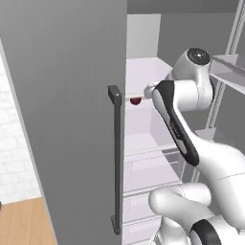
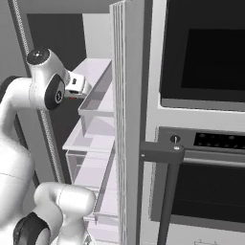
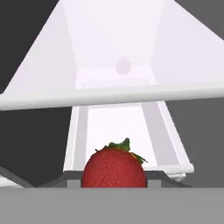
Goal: Take the strawberry from the fridge and place it on top of the pancake, located on the dining counter.
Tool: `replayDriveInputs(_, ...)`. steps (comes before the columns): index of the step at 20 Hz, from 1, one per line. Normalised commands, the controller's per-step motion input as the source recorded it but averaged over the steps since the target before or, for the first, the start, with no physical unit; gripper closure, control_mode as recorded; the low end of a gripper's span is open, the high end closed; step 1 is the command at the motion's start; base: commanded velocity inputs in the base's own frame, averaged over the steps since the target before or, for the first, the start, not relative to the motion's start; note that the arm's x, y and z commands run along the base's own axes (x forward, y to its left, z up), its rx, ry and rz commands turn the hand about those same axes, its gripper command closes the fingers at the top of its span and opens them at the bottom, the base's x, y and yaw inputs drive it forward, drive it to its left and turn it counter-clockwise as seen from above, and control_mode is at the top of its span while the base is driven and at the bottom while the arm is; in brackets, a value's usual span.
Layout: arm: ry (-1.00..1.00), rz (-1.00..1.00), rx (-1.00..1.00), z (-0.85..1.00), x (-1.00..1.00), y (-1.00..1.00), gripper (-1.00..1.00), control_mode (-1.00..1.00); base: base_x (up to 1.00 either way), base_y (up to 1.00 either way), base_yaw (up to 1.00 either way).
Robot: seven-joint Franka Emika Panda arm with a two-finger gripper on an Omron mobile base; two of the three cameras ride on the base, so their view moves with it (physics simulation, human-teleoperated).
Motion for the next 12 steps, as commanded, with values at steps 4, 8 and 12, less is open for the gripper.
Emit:
replayDriveInputs(4,0.08,0.0,0.0,0.0,-1.0,0.0,1.0,-1.0,0.0,0.0,0.0)
replayDriveInputs(8,0.09,0.0,0.0,-0.09,-1.0,-0.03,1.0,-1.0,0.0,0.0,0.0)
replayDriveInputs(12,0.13,0.0,0.0,-0.52,-0.77,-0.02,1.0,-1.0,0.0,0.0,0.0)
